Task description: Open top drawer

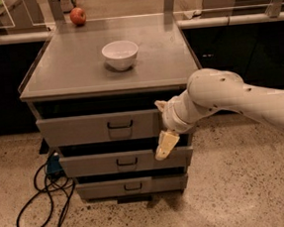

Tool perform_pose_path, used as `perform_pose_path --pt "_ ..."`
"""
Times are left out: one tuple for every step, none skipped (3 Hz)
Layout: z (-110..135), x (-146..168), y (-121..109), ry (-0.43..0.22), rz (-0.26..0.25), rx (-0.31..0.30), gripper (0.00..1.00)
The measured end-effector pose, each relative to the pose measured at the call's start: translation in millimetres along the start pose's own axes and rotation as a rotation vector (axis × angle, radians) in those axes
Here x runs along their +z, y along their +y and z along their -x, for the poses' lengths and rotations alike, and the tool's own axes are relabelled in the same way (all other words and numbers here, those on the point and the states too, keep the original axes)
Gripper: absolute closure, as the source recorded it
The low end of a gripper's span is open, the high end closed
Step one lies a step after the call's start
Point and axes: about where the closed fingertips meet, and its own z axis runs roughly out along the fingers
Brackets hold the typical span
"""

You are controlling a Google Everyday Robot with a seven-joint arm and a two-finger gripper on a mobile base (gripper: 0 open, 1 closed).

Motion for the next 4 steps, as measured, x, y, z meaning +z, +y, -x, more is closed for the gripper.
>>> perform_pose_path --pt "-7.5 23.2 -12.0 0.038 0.014 0.031 0.00" --pt "-21.4 34.2 -27.7 0.107 -0.035 0.072 0.00" --pt "-21.9 34.8 -27.6 0.109 -0.035 0.092 0.00" --pt "-16.4 41.0 -26.6 0.034 0.026 0.078 0.00"
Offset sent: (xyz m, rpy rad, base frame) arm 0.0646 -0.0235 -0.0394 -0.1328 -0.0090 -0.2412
